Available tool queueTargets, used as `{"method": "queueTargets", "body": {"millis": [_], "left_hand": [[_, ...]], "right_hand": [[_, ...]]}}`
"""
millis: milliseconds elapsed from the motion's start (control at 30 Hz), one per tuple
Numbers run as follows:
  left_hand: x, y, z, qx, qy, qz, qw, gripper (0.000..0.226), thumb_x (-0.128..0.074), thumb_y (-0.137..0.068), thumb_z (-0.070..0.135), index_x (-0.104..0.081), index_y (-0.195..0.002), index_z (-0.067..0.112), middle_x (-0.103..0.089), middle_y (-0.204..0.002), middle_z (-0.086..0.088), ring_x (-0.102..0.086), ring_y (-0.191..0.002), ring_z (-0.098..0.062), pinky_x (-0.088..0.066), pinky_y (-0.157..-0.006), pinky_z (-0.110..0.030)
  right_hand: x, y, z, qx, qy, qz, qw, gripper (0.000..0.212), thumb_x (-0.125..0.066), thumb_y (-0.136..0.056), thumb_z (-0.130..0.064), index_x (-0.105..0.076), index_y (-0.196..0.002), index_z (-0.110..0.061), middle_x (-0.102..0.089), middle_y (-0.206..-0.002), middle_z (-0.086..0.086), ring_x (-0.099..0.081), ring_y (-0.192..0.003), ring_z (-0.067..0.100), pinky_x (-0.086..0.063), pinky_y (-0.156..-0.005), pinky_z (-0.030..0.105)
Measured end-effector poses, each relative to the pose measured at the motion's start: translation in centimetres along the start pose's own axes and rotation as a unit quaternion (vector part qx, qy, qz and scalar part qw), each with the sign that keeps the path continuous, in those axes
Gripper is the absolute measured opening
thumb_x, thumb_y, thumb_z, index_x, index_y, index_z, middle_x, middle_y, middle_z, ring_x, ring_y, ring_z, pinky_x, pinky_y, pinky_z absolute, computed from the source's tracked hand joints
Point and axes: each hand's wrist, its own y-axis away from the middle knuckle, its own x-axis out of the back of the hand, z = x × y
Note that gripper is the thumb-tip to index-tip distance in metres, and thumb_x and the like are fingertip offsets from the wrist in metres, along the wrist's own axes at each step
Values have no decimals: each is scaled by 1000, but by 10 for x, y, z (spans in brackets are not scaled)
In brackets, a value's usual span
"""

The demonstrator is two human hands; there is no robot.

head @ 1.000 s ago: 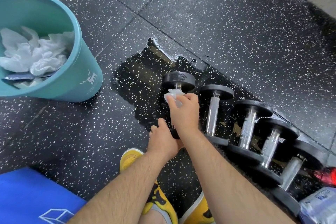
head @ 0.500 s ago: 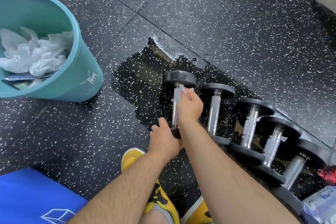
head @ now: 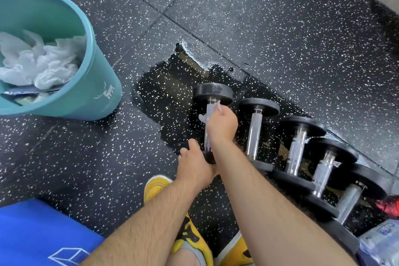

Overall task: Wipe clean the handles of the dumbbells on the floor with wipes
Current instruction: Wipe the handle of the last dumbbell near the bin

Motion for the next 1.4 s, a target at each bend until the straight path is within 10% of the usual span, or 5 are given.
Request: {"method": "queueTargets", "body": {"millis": [267,500,867,1100,1400], "left_hand": [[0,-1,-4,-10,8,-2,1000,42,-67,-88,29,-32,-110,20,-43,-117,-10,-48,-108,-32,-50,-92,-48],[2,-4,-2,10,0,-11,1000,76,-84,-72,50,-34,-120,18,-44,-123,-12,-49,-113,-34,-48,-97,-51],[20,-7,-5,28,7,-98,995,101,-75,-40,89,-32,-107,26,-54,-121,-7,-59,-108,-25,-52,-87,-40],[32,-2,5,-1,-133,-15,991,130,-72,-59,87,-18,-154,15,-42,-147,-16,-41,-136,-34,-45,-107,-49],[126,6,63,-227,54,65,970,26,-66,-92,17,-57,-107,36,-71,-98,5,-70,-82,-17,-52,-65,-30]], "right_hand": [[7,16,26,249,317,-49,914,30,-47,-85,6,-66,-95,-14,-50,-116,0,-35,-99,15,-32,-75,26],[3,-10,10,322,388,-98,858,24,-52,-87,7,-69,-94,-9,-48,-106,-2,-28,-91,11,-38,-73,29],[45,3,1,156,321,-251,900,28,-58,-92,-4,-79,-100,-22,-67,-102,-6,-63,-98,12,-48,-81,24],[72,8,-23,134,220,-232,938,23,-64,-92,-9,-76,-107,-21,-66,-92,-10,-57,-75,4,-43,-63,18],[71,39,-89,42,-60,-272,959,27,-64,-81,8,-73,-96,-12,-73,-105,15,-69,-105,37,-56,-95,49]]}}
